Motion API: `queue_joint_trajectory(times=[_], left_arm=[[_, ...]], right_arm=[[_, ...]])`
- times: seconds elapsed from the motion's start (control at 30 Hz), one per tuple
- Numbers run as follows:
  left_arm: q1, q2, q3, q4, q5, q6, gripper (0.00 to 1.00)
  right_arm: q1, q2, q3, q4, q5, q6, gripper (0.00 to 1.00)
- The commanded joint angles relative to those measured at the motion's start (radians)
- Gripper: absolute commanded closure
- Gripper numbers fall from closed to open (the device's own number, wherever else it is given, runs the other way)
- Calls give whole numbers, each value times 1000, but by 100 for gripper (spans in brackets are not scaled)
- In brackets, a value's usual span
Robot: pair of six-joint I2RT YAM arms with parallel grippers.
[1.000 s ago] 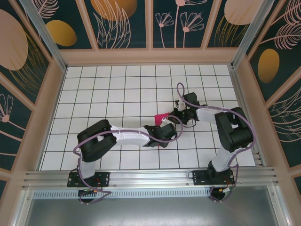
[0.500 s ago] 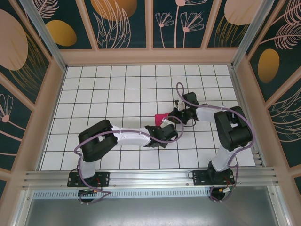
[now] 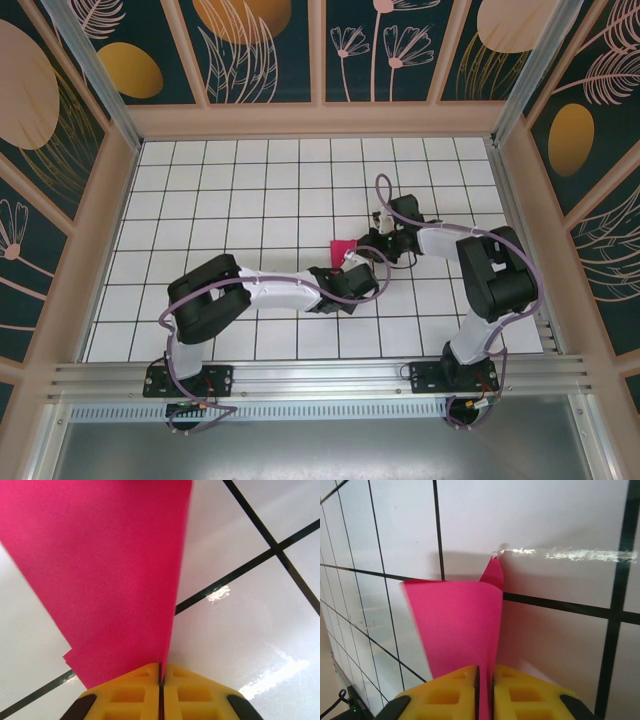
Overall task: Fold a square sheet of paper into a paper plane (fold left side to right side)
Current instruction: Fold the wing for the fifth time at the center of the table.
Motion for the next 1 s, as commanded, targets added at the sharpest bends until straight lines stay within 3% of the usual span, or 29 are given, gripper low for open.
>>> queue_joint_trajectory(times=[0.0, 0.2, 0.5, 0.7, 0.97], left_arm=[[39, -49, -45, 25, 81, -9, 91], [105, -103, -121, 139, 239, -17, 92], [229, -183, -289, 392, 507, -82, 94], [312, -219, -416, 583, 651, -169, 97], [390, -244, -530, 819, 781, -303, 100]], right_arm=[[-24, -108, 13, 3, 27, -11, 73], [-89, -293, -60, 16, 55, -28, 50], [-91, -371, -239, 141, 8, 2, 51], [-3, -332, -300, 270, 19, 54, 54], [97, -218, -250, 347, 44, 95, 54]])
